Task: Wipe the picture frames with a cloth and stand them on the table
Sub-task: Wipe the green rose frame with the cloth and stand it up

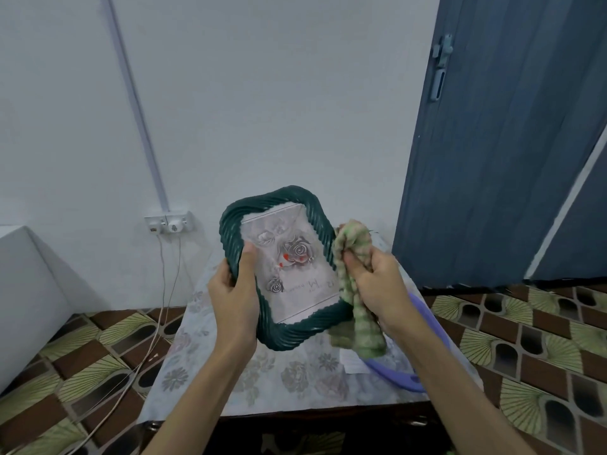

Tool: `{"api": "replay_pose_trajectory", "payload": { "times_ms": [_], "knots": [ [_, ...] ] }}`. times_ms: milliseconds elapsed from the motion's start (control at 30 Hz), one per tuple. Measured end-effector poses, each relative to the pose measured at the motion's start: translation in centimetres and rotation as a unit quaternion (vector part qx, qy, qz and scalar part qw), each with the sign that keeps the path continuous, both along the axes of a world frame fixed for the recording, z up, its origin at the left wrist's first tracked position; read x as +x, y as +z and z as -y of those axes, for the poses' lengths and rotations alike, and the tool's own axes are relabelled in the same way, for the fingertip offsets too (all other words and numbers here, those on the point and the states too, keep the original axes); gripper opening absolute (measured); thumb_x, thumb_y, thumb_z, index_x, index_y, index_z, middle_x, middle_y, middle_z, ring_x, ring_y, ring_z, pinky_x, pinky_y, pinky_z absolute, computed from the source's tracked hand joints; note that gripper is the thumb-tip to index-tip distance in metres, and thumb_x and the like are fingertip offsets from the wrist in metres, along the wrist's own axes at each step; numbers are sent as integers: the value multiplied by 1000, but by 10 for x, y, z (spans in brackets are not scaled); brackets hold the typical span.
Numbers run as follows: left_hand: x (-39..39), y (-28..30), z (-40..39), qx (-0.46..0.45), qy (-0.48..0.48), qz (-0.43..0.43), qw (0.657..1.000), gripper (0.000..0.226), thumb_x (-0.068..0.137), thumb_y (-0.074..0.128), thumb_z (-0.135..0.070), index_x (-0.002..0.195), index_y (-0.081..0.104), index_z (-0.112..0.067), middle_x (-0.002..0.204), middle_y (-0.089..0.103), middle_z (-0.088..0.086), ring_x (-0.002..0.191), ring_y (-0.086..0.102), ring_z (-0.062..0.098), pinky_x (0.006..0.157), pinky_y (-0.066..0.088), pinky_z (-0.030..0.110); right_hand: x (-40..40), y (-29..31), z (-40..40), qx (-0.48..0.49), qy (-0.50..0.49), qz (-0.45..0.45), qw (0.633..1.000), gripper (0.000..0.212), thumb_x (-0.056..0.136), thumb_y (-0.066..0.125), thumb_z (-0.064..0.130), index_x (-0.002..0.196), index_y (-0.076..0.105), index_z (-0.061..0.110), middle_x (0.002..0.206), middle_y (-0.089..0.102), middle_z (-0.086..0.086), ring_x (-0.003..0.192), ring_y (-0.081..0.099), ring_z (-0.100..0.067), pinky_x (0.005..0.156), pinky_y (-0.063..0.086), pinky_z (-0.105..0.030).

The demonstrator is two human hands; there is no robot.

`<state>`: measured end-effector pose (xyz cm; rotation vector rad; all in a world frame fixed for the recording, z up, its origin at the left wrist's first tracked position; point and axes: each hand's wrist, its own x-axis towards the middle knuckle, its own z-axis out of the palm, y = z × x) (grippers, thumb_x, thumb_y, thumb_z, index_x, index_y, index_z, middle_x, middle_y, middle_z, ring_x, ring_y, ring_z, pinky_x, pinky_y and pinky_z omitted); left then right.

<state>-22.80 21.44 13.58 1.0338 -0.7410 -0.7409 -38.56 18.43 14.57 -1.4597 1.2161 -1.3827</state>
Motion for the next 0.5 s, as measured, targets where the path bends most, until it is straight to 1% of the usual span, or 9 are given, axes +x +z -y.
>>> {"api": "replay_pose_trajectory", "payload": {
  "times_ms": [33, 100, 167, 233, 267, 333, 367, 433, 500],
  "knots": [
    [-1, 0, -1, 1, -3, -1, 1000, 25, 91, 57, -36, 81, 52, -14, 78, 47, 6, 70, 42, 20, 61, 37, 36, 2, -2, 2, 16, -14, 54, 998, 14, 93, 53, 16, 84, 63, 10, 75, 63, -7, 70, 58, -18, 68, 49, -31],
    [0, -1, -1, 9, -16, -14, 1000, 25, 90, 58, -37, 81, 53, -14, 86, 51, 7, 76, 45, 22, 67, 38, 39, 2, -5, 4, 73, 14, 169, 983, 16, 92, 54, 18, 92, 65, 7, 75, 66, -5, 68, 61, -18, 66, 51, -29],
    [2, -1, -1, 15, -22, -16, 1000, 24, 90, 58, -36, 78, 54, -15, 87, 52, 9, 77, 46, 23, 69, 39, 40, 0, -7, 3, 108, 85, 213, 967, 17, 92, 53, 18, 102, 63, 8, 81, 67, -5, 74, 61, -19, 65, 53, -29],
    [4, -1, -1, 13, -26, -9, 1000, 24, 90, 58, -37, 79, 55, -15, 88, 53, 8, 78, 47, 23, 70, 39, 41, -4, -10, 0, 104, 147, 211, 961, 11, 92, 51, 12, 98, 60, 12, 77, 66, 0, 70, 60, -14, 59, 53, -24],
    [5, 0, -1, 10, -27, -6, 1000, 24, 89, 58, -37, 80, 55, -15, 89, 54, 7, 79, 47, 23, 71, 39, 41, -4, -11, -2, 86, 150, 182, 968, 10, 91, 52, 9, 95, 59, 15, 75, 65, 3, 68, 60, -11, 58, 52, -22],
    [6, -2, -2, 2, -27, 3, 1000, 27, 90, 58, -37, 82, 55, -12, 88, 53, 7, 77, 46, 23, 70, 38, 41, -3, -13, -4, 43, 100, 101, 989, 15, 91, 54, 7, 90, 58, 21, 78, 65, 4, 72, 61, -11, 65, 52, -25],
    [5, -2, -2, 0, -28, 12, 1000, 27, 90, 58, -37, 83, 55, -11, 85, 51, 8, 76, 44, 23, 68, 36, 41, -2, -14, -5, 27, 60, 81, 995, 14, 91, 54, 10, 86, 59, 22, 78, 65, 2, 73, 61, -13, 68, 52, -28],
    [2, -3, -4, 6, -32, 16, 999, 28, 90, 58, -36, 82, 54, -10, 82, 48, 8, 74, 41, 23, 67, 34, 41, -2, -15, -2, 25, 2, 89, 996, 14, 91, 55, 16, 79, 62, 19, 74, 65, -1, 72, 60, -17, 70, 51, -33],
    [0, -4, -7, 21, -38, 2, 999, 29, 89, 58, -36, 80, 54, -10, 84, 50, 8, 75, 43, 24, 67, 36, 41, -7, -13, 3, 52, -19, 125, 991, 14, 90, 57, 19, 79, 65, 16, 74, 66, -2, 71, 61, -18, 74, 51, -36]
  ]
}}
